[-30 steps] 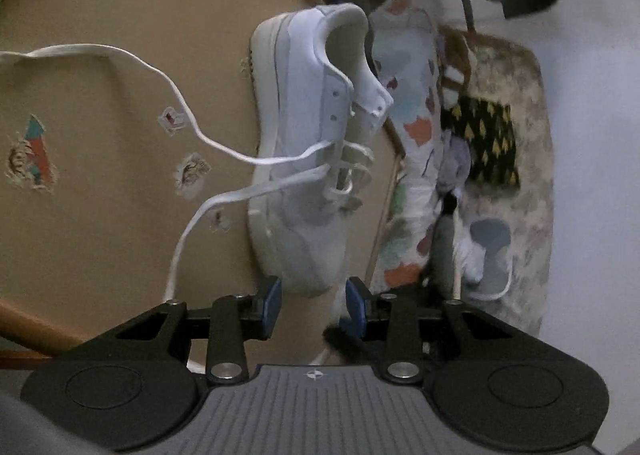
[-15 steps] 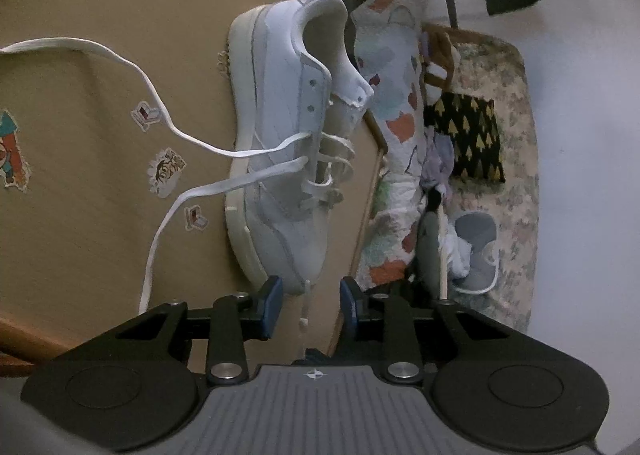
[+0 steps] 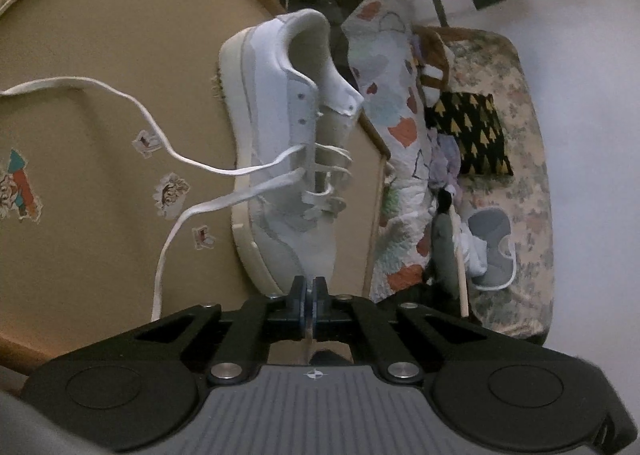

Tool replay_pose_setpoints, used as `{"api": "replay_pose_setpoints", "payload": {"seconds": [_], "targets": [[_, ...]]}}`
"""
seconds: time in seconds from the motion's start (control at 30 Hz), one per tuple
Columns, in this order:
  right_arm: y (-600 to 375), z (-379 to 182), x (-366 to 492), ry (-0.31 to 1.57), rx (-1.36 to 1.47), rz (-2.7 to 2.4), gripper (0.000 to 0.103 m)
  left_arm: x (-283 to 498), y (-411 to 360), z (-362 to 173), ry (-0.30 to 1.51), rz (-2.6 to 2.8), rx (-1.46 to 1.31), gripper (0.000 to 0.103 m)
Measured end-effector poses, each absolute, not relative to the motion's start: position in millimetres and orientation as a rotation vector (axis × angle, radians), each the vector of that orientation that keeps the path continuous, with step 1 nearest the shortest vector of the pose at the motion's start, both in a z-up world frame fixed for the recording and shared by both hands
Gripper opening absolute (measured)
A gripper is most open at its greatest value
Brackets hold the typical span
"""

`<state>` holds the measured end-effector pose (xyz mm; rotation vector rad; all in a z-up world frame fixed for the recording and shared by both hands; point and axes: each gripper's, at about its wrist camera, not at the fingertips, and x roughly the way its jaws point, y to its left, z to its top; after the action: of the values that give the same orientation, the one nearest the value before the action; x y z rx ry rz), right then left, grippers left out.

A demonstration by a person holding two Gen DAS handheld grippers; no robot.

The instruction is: Lace up shoes with both hands

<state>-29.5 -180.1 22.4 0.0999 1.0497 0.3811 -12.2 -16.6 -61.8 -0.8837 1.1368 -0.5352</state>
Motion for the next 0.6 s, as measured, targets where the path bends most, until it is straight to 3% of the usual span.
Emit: {"api": "replay_pose_setpoints", "payload": {"seconds": [0.5,0.57,0.6], "targets": [[-176.0,15.8,-13.4,1.084,0.125,0.352,0.004,-1.9,-18.7,-49.6,1.126,-0.627,-0.808,0.002],[-176.9,15.5,-14.0,1.082,0.129,0.346,0.003,-0.7,-20.8,-48.1,1.122,-0.639,-0.784,0.005],[-178.0,15.1,-14.2,1.082,0.132,0.342,0.003,-0.7,-20.4,-46.7,1.113,-0.633,-0.764,0.013]]}}
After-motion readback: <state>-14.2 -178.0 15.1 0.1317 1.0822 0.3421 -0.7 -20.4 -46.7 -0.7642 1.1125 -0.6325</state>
